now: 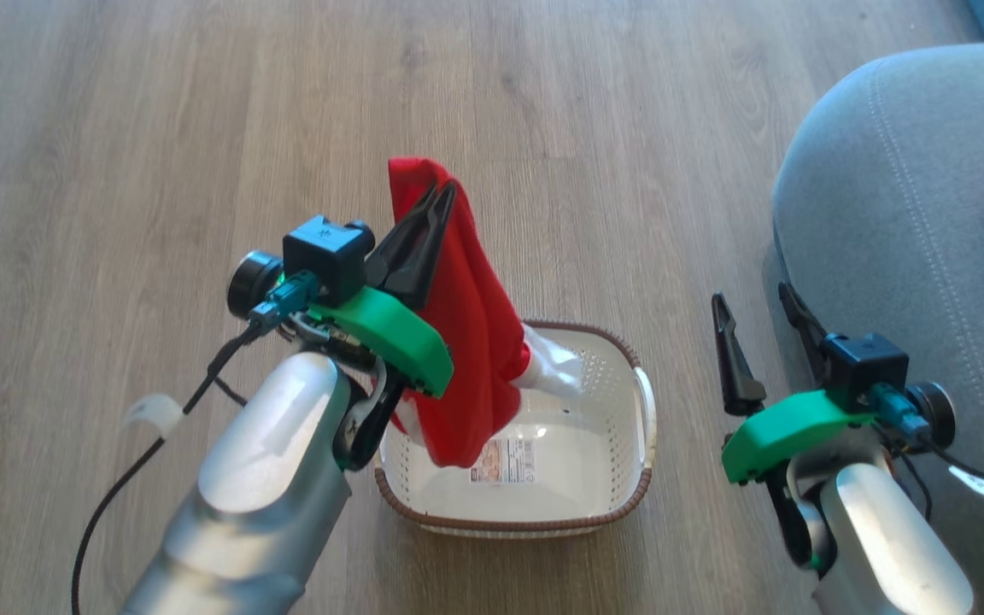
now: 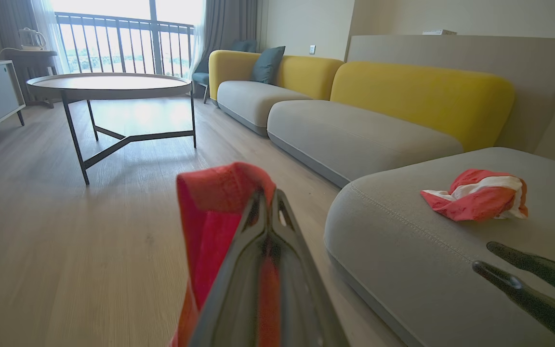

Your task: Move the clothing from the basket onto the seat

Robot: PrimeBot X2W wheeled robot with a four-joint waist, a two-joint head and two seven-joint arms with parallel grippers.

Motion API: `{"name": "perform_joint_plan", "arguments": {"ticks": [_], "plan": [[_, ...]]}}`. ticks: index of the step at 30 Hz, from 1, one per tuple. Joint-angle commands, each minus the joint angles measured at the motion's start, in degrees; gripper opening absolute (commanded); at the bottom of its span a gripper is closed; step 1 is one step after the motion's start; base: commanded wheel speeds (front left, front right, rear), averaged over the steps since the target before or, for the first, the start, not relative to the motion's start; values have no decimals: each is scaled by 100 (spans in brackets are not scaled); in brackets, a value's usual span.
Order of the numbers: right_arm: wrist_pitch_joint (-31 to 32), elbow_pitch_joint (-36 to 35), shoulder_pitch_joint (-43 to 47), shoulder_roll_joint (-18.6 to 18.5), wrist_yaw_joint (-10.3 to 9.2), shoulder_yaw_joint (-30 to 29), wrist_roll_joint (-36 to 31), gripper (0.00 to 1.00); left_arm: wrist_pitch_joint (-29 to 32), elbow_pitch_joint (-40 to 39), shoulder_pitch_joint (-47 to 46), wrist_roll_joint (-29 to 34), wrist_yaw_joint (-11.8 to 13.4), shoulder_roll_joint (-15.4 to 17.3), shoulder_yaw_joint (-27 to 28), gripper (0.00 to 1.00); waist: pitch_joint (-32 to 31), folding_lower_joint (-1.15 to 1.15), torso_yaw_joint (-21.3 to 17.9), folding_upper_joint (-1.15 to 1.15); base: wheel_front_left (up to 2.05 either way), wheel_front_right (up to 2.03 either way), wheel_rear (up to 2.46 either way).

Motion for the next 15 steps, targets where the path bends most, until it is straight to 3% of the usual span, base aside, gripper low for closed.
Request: {"name": "perform_joint_plan", "arguments": {"ticks": [1, 15], "plan": [[-28, -156, -16, 42, 40, 132, 36, 100, -54, -268, -344, 73, -19, 28, 242, 0, -52, 1, -4, 0, 0, 0, 0], [-28, -145, 141, 88, 40, 192, 59, 100, -54, -842, -1191, 174, -22, 27, 161, 0, -186, 1, -27, 0, 0, 0, 0]]}}
